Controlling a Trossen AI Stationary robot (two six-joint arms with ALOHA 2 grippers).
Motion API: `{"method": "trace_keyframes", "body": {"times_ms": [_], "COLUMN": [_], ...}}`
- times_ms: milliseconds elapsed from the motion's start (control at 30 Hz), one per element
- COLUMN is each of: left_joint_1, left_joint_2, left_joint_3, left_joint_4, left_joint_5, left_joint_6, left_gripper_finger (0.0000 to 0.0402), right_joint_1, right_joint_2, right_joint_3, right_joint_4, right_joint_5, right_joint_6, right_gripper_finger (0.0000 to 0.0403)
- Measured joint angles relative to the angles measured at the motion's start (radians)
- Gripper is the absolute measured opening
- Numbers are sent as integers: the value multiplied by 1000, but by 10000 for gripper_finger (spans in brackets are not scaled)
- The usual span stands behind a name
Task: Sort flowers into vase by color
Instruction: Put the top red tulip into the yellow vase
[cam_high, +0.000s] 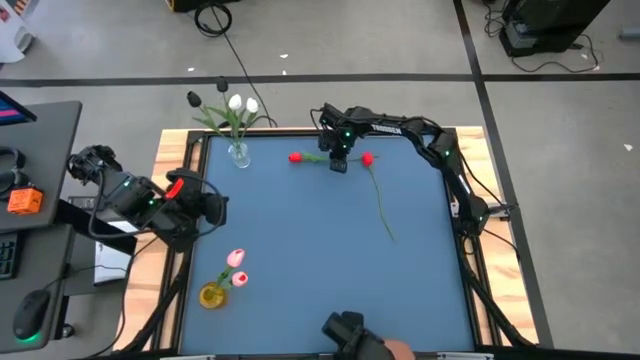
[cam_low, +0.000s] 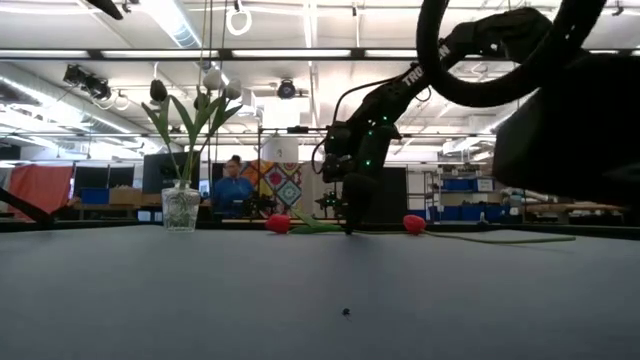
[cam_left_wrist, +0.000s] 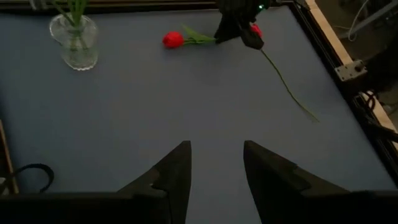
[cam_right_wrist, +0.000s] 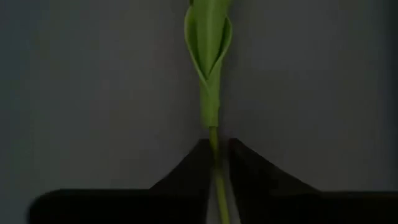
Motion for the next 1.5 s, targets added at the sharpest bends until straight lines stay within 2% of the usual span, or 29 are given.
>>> {"method": "trace_keyframes", "body": {"times_ms": [167,467,800,1000,1200,1333,1500], "left_joint_1": [21,22,22,22,2,-22,-73], "left_joint_2": [0,0,0,0,0,0,-3], "left_joint_3": [0,0,0,0,0,0,0], "left_joint_4": [1,31,30,17,17,5,-3], "left_joint_5": [0,0,10,11,11,11,19], "left_joint_6": [52,149,163,195,221,220,220], "left_gripper_finger": [150,150,150,150,150,150,150], "right_joint_1": [-17,-56,-47,31,139,218,331], "right_joint_2": [1,2,-80,-152,-223,-248,-242], "right_joint_3": [-2,-6,-9,-9,-8,-40,-162], "right_joint_4": [-8,-9,3,96,163,242,399], "right_joint_5": [-39,-151,-138,-62,13,176,293], "right_joint_6": [34,203,406,622,753,856,1045], "right_gripper_finger": [10,5,2,1,0,0,0]}}
